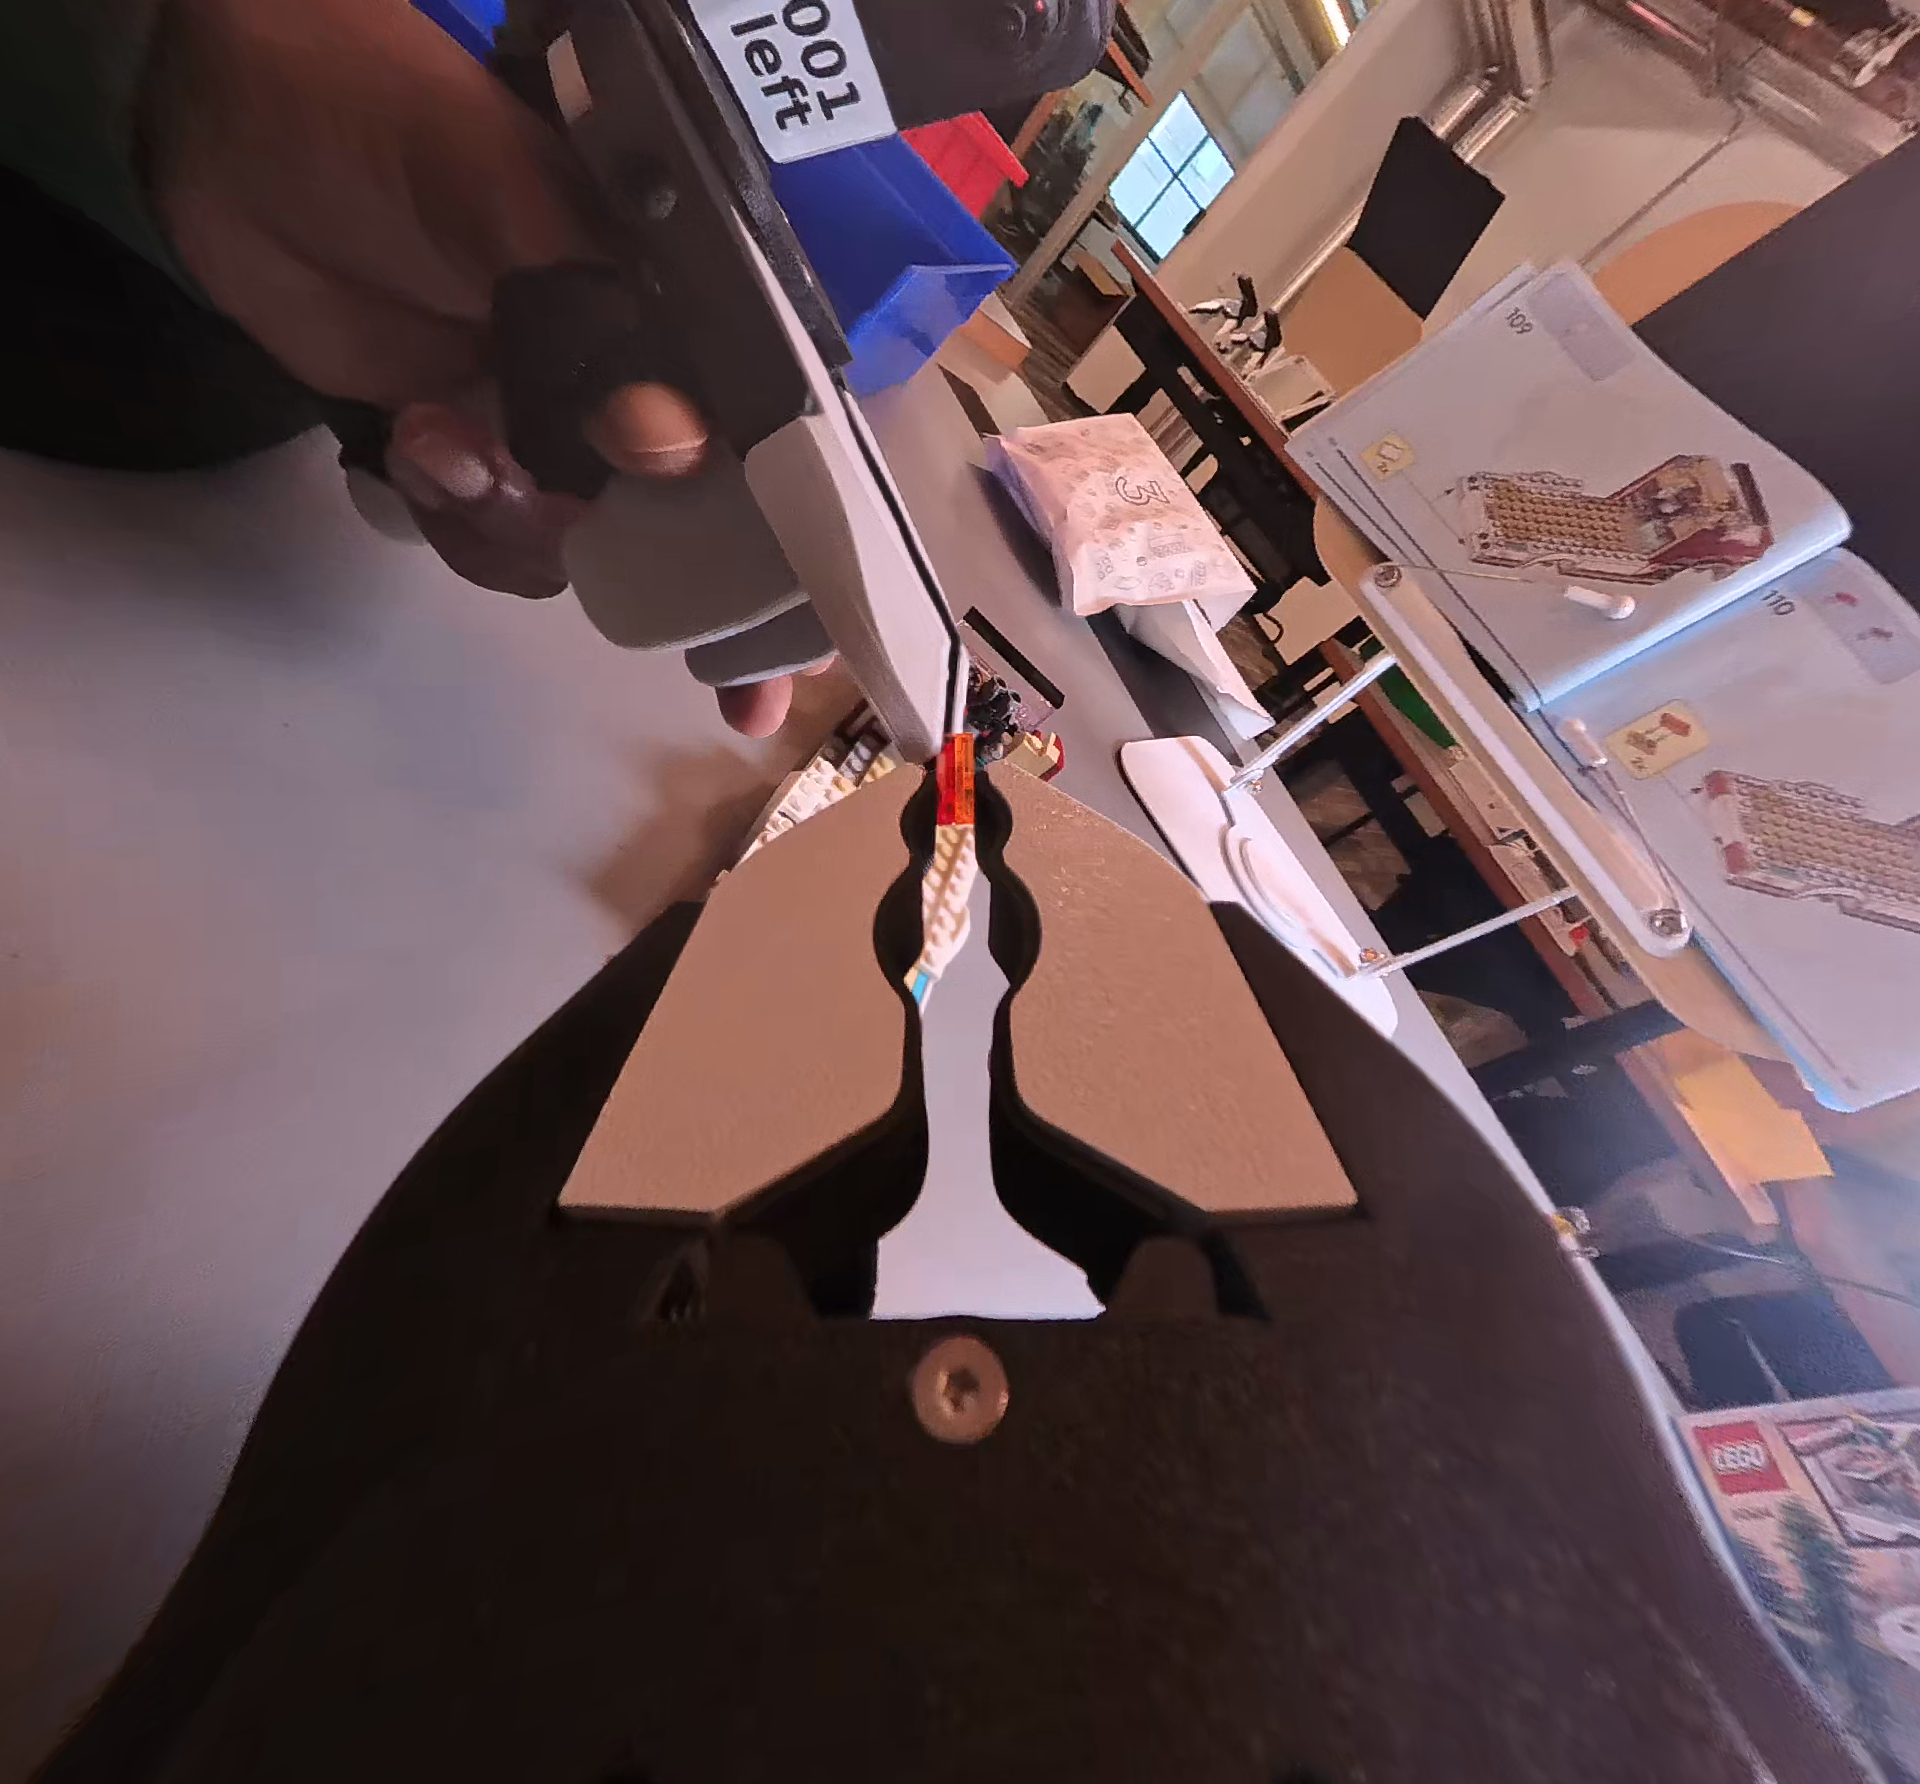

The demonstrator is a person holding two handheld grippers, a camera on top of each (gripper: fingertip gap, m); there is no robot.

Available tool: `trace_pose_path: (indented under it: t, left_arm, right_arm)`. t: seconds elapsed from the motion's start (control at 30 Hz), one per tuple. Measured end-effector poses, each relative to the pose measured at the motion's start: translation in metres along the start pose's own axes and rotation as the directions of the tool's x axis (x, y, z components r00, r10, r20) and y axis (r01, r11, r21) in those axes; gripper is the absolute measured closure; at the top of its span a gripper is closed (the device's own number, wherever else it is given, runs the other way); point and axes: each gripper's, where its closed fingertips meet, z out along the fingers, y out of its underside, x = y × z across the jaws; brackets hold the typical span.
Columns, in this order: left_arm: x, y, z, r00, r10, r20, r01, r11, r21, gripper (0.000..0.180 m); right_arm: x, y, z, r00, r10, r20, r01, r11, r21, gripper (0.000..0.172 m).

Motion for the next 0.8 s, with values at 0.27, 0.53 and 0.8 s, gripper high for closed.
trace_pose_path:
  t: [0.27, 0.53, 0.8]
  left_arm:
    - [0.0002, -0.0016, 0.0007, 0.994, -0.104, -0.044, 0.106, 0.993, 0.042, 0.170]
    - [0.0041, -0.0029, 0.0021, 0.987, -0.131, -0.090, 0.137, 0.988, 0.064, 0.164]
    - [0.0031, 0.0004, 0.0019, 0.997, -0.047, -0.063, 0.048, 0.999, 0.025, 0.172]
  right_arm:
    - [0.0029, -0.0009, 0.0003, 0.981, -0.173, -0.086, 0.171, 0.985, -0.031, 0.165]
    - [0.0037, -0.0003, 0.0004, 0.976, -0.196, -0.097, 0.192, 0.980, -0.042, 0.165]
    - [-0.0009, -0.0011, -0.0005, 0.983, -0.174, -0.063, 0.173, 0.985, -0.021, 0.165]
